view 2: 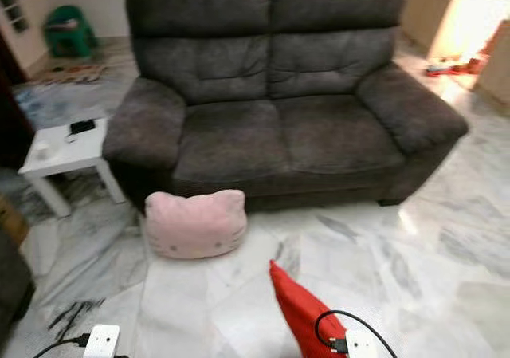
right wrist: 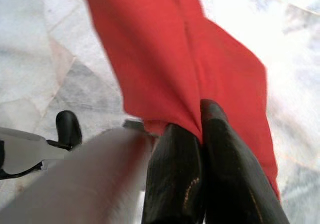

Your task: Move the pillow to the sofa from floor

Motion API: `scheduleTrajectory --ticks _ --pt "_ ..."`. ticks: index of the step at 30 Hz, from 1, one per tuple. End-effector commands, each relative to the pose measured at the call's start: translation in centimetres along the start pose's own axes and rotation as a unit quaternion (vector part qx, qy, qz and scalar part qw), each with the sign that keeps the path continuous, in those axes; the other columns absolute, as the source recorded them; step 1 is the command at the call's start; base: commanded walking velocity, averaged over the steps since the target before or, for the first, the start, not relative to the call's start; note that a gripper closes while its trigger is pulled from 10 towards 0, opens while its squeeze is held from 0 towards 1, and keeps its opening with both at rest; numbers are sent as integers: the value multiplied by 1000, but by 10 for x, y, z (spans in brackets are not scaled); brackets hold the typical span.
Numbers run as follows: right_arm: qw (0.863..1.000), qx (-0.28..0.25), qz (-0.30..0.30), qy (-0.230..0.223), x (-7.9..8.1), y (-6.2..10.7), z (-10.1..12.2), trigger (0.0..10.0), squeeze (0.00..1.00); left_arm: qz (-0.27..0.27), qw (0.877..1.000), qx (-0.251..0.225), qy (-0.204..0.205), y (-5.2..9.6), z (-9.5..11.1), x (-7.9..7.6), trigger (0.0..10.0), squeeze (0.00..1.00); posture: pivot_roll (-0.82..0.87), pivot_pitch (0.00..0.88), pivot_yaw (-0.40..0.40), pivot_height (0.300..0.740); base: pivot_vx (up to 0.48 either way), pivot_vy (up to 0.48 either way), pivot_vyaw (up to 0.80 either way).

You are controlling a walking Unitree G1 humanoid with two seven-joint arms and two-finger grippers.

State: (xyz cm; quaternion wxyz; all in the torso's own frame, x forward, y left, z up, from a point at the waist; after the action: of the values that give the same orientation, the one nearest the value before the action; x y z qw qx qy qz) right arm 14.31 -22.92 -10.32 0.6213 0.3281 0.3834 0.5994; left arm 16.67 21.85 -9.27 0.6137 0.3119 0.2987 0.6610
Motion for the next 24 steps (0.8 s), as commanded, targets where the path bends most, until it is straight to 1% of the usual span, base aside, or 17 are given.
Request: scheduleTrajectory --ticks 1,13,24 --pt "999 -47 9 -9 1 -4 28 10000 0 -13 1000 7 8 -1 -3 -12 10000 0 0 72 -10 740 0 0 0" --pt "999 -51 11 -10 2 -4 31 10000 0 -18 1000 5 9 -1 -3 -15 10000 0 -2 72 -11 740 0 0 0" --pt "998 -54 13 -9 2 -4 33 10000 0 -9 1000 11 8 1 -7 -8 10000 0 -1 73 -12 740 0 0 0"
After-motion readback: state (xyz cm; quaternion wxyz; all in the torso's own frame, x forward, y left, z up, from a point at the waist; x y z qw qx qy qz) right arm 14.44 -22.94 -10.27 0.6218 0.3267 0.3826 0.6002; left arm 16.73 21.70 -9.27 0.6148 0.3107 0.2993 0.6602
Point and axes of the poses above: a point about 5 cm out from each wrist's last joint towards the gripper, its own y axis pointing back from the gripper into the wrist, its own z axis along the axis of the wrist's last joint, x = y × z, the point moved 1 cm from there along -y, pointing out of the wrist towards the gripper, and after that the axes turned 4 degrees about y, right-handed, at the moved point
